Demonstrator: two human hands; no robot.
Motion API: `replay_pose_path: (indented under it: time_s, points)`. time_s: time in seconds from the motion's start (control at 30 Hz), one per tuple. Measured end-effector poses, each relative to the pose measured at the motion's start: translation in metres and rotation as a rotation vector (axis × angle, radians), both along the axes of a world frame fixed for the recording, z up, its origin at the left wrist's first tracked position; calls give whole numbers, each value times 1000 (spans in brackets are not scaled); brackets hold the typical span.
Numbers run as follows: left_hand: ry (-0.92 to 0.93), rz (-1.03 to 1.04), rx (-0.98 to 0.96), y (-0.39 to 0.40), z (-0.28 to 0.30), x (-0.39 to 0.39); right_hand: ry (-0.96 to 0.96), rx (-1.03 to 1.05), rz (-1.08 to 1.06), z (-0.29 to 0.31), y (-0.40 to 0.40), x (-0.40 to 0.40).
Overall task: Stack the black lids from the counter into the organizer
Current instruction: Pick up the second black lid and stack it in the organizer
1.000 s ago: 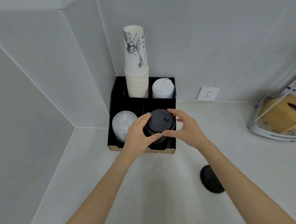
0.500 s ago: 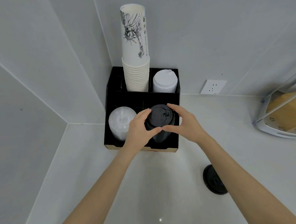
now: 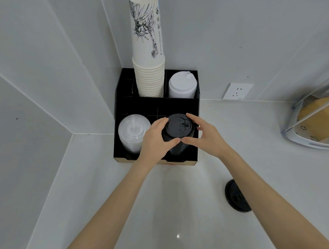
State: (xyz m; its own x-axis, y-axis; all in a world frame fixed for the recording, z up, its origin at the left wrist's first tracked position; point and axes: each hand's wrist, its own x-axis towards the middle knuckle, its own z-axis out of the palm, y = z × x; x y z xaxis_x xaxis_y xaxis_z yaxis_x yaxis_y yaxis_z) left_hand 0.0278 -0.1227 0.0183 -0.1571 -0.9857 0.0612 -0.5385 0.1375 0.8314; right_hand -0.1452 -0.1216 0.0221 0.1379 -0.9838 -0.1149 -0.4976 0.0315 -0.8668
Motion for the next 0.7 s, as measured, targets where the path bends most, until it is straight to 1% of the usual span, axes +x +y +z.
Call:
replay_pose_path:
  time_s: [0.47, 0.63, 0.7]
  points:
    - [-9, -25, 46, 5, 1, 5, 11, -61, -1, 9, 6, 0]
    - [-50, -31, 11, 12, 8, 6, 29, -90, -19, 17, 18, -5]
    - [-55, -25, -31, 18, 11, 4, 26, -94, -37, 20, 26, -10]
